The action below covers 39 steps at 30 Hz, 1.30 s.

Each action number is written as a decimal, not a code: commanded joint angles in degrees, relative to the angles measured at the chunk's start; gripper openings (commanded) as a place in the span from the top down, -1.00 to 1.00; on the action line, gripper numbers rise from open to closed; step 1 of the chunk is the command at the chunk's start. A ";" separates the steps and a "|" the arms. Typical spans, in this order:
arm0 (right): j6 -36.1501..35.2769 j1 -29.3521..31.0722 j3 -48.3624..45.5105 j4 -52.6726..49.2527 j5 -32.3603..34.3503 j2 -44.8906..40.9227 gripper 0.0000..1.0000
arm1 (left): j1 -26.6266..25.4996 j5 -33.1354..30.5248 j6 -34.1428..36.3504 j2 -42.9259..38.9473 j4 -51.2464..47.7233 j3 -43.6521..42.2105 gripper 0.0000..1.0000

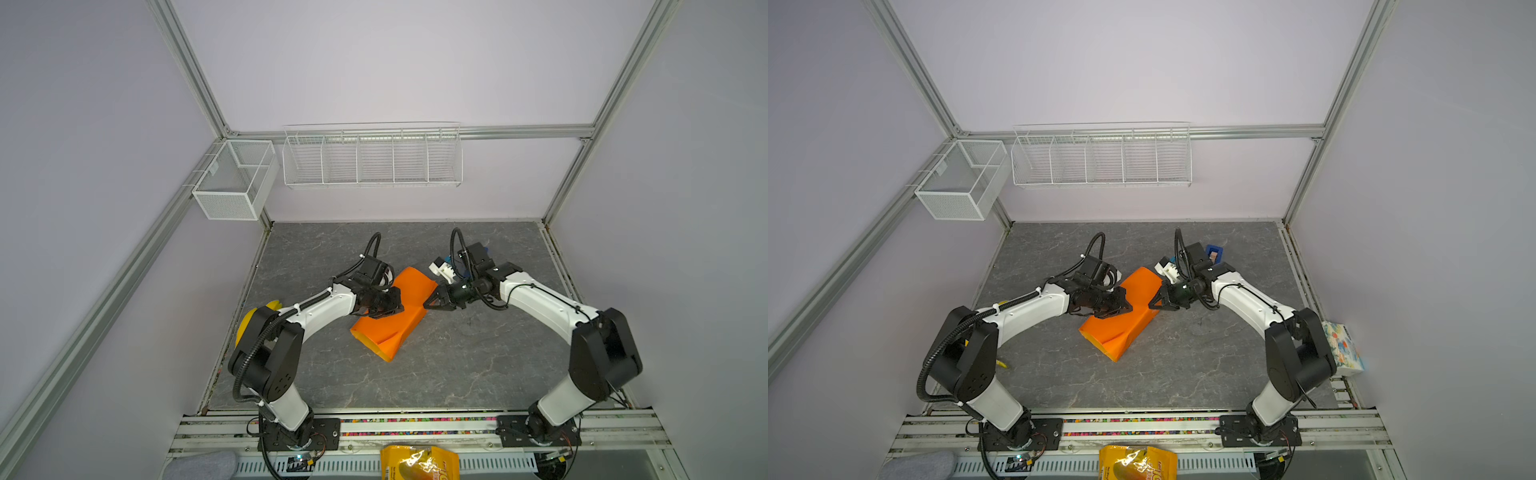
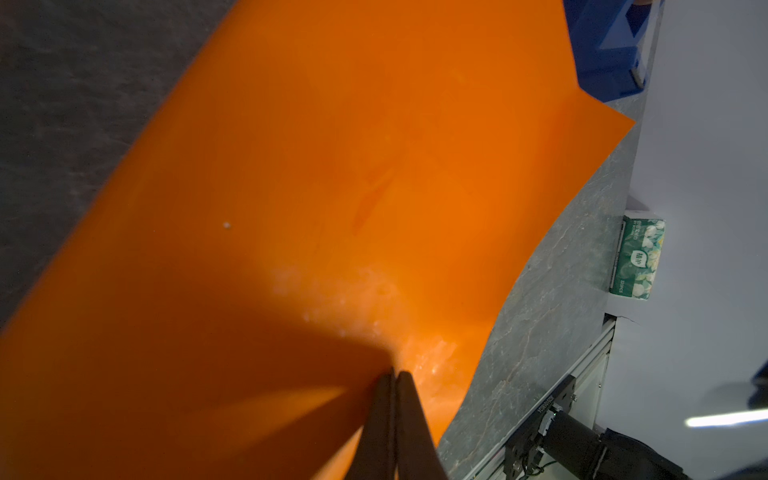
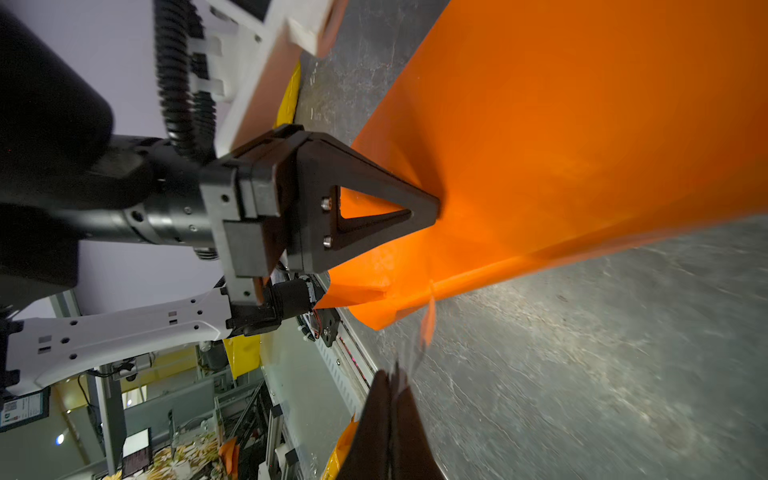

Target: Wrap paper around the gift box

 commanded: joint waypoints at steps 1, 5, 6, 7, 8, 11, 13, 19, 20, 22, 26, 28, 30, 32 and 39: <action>1.62 2.85 3.47 2.38 -1.51 4.36 0.87 | -0.24 -2.98 0.01 3.50 -4.65 -1.88 1.00; 1.63 4.52 7.11 2.42 -2.32 8.77 0.87 | -0.37 -3.04 -0.14 3.47 -4.77 -1.88 1.00; 1.76 4.47 7.38 2.53 -2.51 9.83 0.87 | -0.34 -3.12 -0.08 3.44 -4.78 -1.88 1.00; 1.81 4.35 7.60 2.45 -2.40 10.67 0.87 | -0.33 -3.09 -0.08 3.38 -4.77 -1.96 1.00; 1.89 4.14 7.70 2.07 -2.26 11.55 0.87 | -0.33 -3.07 -0.16 3.40 -4.74 -1.96 1.00; 1.98 3.48 7.39 1.10 -2.57 13.20 0.87 | -0.33 -3.13 -0.21 3.09 -4.86 -1.97 1.00; 1.90 2.90 6.87 0.40 -2.72 13.53 0.87 | -0.37 -3.10 -0.16 3.09 -4.93 -1.97 1.00; 1.81 0.99 5.27 -1.30 -3.30 12.89 0.87 | -0.33 -3.16 -0.17 3.15 -4.92 -1.88 1.00; 1.73 0.65 5.17 -1.67 -3.62 13.00 0.87 | -0.33 -3.13 -0.16 3.18 -4.91 -1.88 1.00; 1.62 0.24 4.97 -2.09 -4.37 13.28 0.87 | -0.33 -3.08 -0.08 3.18 -4.91 -1.79 1.00; 1.54 -0.21 5.05 -3.11 -5.27 14.02 0.87 | -0.35 -3.16 -0.10 3.06 -5.00 -2.01 1.00; 1.60 -0.32 5.06 -3.60 -5.76 14.29 0.87 | -0.33 -3.22 -0.08 3.01 -5.00 -2.13 1.00; 1.89 -0.41 4.78 -3.55 -6.09 14.30 0.87 | -0.33 -3.20 -0.16 3.02 -5.00 -2.15 1.00; 2.07 -0.51 4.73 -3.86 -6.39 14.38 0.86 | -0.35 -3.28 -0.18 2.97 -4.95 -2.23 1.00; 2.73 -0.97 4.90 -4.23 -6.38 14.77 0.61 | -0.33 -3.19 -0.22 3.00 -5.00 -2.15 1.00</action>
